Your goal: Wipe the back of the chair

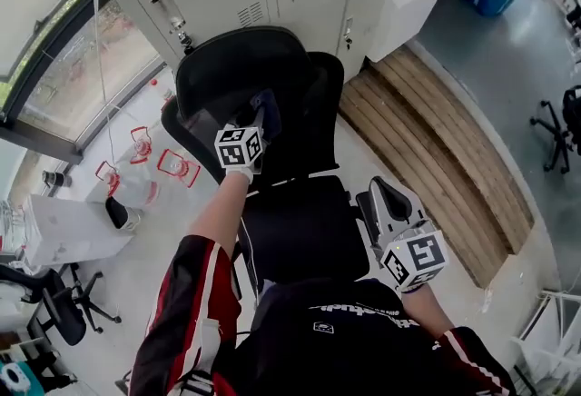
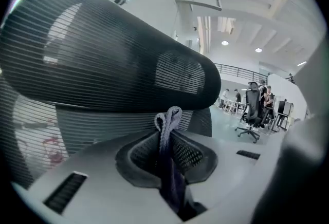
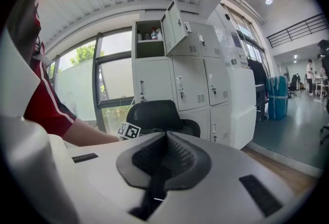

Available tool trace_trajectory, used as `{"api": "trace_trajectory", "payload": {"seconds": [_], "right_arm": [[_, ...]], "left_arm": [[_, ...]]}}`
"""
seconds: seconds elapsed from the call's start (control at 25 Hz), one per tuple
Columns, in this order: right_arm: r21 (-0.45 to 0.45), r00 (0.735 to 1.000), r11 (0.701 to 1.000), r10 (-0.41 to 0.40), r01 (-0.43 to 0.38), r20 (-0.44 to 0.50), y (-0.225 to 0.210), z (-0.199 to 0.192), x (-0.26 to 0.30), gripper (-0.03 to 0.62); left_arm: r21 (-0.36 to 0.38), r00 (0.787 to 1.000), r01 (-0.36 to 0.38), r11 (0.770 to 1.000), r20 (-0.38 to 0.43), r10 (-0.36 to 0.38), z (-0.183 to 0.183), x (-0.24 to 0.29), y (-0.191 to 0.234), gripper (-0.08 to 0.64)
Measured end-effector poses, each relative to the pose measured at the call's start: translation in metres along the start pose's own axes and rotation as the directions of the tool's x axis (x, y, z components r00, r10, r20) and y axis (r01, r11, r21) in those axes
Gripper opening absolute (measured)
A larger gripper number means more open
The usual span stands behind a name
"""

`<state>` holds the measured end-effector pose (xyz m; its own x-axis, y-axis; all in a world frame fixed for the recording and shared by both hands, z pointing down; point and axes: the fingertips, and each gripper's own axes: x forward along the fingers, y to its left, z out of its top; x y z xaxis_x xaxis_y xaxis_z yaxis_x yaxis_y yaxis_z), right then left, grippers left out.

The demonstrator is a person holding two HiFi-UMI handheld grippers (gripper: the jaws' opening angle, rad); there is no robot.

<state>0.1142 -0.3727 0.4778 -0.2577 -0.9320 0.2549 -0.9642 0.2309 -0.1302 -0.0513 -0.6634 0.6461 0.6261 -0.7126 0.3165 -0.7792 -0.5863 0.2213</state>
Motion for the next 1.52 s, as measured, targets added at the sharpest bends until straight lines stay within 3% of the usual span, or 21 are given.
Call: {"api": "trace_trajectory", "payload": {"seconds": [0.32,0.52,0.88,1.16,1.52], "right_arm": [[-0.037,0.999,0.998,0.053,-0.053,-0.014,0.052,-0.003,0.005,0.014],[-0.053,0.996,0.995,0.084,-0.086,-0.026,0.077,-0.008,0.005,0.014],[-0.075,0.992,0.989,0.124,-0.126,-0.029,0.115,-0.007,0.005,0.014],[-0.073,0.991,0.988,0.137,-0.137,-0.01,0.128,-0.002,-0.006,0.014],[-0.02,0.996,0.997,0.074,-0.073,0.054,0.097,0.005,-0.029,0.014]], "left_arm": [[0.011,0.991,-0.128,0.992,0.029,0.127,0.004,-0.083,0.093,0.06],[0.001,0.974,-0.221,0.975,0.04,0.221,0.001,-0.135,0.146,0.06],[-0.042,0.938,-0.345,0.938,0.023,0.346,-0.014,-0.202,0.202,0.06],[-0.073,0.935,-0.344,0.936,0.062,0.349,-0.002,-0.231,0.194,0.06],[-0.02,0.985,-0.162,0.987,0.058,0.163,0.0,-0.18,0.079,0.06]]}}
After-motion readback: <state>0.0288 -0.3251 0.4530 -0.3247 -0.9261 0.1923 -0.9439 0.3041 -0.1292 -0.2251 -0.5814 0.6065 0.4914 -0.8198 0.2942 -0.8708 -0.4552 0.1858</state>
